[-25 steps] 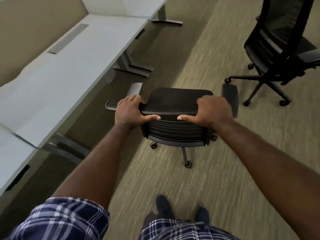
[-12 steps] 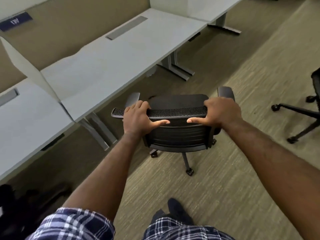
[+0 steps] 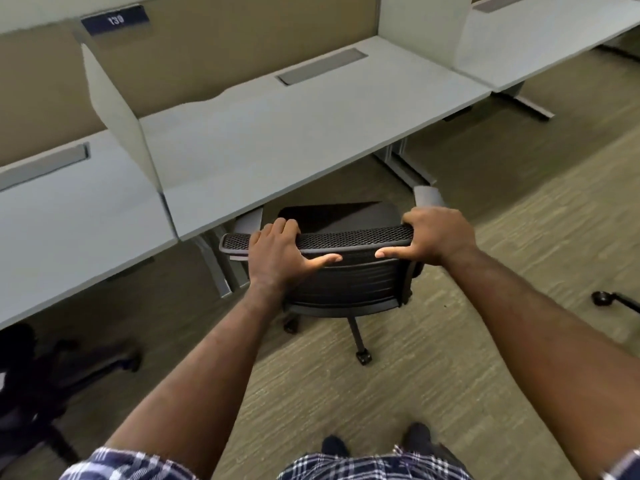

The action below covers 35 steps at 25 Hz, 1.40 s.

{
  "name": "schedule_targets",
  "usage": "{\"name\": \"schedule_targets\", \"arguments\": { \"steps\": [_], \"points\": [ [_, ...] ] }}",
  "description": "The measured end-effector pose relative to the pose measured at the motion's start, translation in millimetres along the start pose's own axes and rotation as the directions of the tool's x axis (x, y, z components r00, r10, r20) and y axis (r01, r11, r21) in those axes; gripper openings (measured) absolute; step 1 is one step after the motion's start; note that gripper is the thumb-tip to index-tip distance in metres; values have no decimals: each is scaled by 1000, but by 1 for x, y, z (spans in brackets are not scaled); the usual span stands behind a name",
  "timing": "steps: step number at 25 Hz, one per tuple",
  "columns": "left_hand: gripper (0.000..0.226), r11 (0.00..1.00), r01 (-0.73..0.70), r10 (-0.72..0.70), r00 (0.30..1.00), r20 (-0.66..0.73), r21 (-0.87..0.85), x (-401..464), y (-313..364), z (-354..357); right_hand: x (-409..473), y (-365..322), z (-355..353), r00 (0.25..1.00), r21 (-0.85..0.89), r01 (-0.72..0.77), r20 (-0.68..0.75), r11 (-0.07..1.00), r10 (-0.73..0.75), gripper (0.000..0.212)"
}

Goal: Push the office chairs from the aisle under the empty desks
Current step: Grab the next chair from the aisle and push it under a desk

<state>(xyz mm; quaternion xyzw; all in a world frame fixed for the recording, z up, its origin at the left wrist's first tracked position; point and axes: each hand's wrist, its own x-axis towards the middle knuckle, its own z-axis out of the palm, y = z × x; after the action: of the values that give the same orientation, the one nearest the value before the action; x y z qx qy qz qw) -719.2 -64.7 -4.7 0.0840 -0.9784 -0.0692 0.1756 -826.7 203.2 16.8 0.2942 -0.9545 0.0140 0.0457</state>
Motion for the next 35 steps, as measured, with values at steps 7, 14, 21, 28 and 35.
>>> {"name": "schedule_targets", "arguments": {
  "steps": [7, 14, 21, 28, 35],
  "points": [
    [91, 979, 192, -190, 981, -38, 70, 32, -1, 13, 93, 24, 13, 980, 5, 200, -20, 980, -200, 103],
    [95, 918, 372, -369, 928, -45, 140, 64, 14, 29, 166, 48, 24, 943, 56, 333, -23, 941, -332, 96],
    [96, 888, 433, -434, 900, -30, 157, 83, 19, 34, 202, 56, 27, 921, 63, 389, 4, 919, -390, 99],
    [94, 900, 397, -401, 916, -19, 179, 84, 16, 36, 195, 55, 27, 932, 17, 362, 21, 932, -362, 103],
    [86, 933, 331, -335, 942, 2, 142, 78, 11, 36, 155, 43, 36, 969, 97, 248, -42, 964, -245, 98]
  ]
}}
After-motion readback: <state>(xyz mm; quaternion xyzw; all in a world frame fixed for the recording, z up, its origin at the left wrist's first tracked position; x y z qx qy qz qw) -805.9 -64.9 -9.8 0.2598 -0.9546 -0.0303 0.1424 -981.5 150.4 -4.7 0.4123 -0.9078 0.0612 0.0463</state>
